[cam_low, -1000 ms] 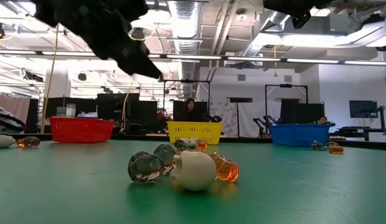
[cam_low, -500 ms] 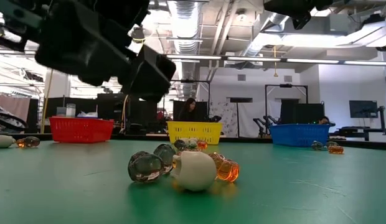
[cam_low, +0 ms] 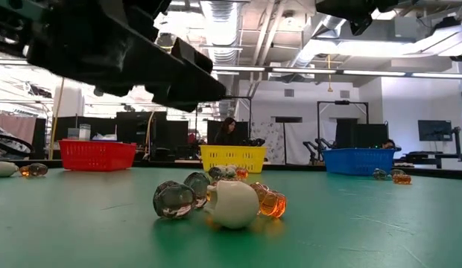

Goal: Sort Halloween decoration
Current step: Put the purple skull toy into the blue bin

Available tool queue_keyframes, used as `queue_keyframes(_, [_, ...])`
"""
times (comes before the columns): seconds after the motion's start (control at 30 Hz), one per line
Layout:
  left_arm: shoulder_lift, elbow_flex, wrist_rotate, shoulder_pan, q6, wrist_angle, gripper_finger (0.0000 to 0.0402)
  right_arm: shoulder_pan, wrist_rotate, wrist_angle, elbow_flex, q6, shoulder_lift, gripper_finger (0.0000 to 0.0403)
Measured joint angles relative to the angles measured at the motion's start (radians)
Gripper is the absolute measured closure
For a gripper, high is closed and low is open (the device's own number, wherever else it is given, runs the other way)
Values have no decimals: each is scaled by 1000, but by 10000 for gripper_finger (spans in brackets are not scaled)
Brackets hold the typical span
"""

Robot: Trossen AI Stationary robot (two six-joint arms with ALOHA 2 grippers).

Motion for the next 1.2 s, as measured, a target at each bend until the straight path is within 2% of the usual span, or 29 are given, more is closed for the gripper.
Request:
queue_keyframes(0.1, [62, 47, 0, -6, 27, -6, 217, 0, 0, -1, 0, 0, 0, 235])
queue_keyframes(0.27, [94, 70, 0, 9, 10, -42, 217, 1, 0, -7, 0, 0, 0, 235])
queue_keyframes(0.67, [98, 65, -20, 20, -11, -142, 217, 0, -2, -6, 0, 1, 0, 235])
queue_keyframes(1.2, [97, 65, -78, 20, -28, -170, 217, 0, -2, -6, 0, 1, 0, 235])
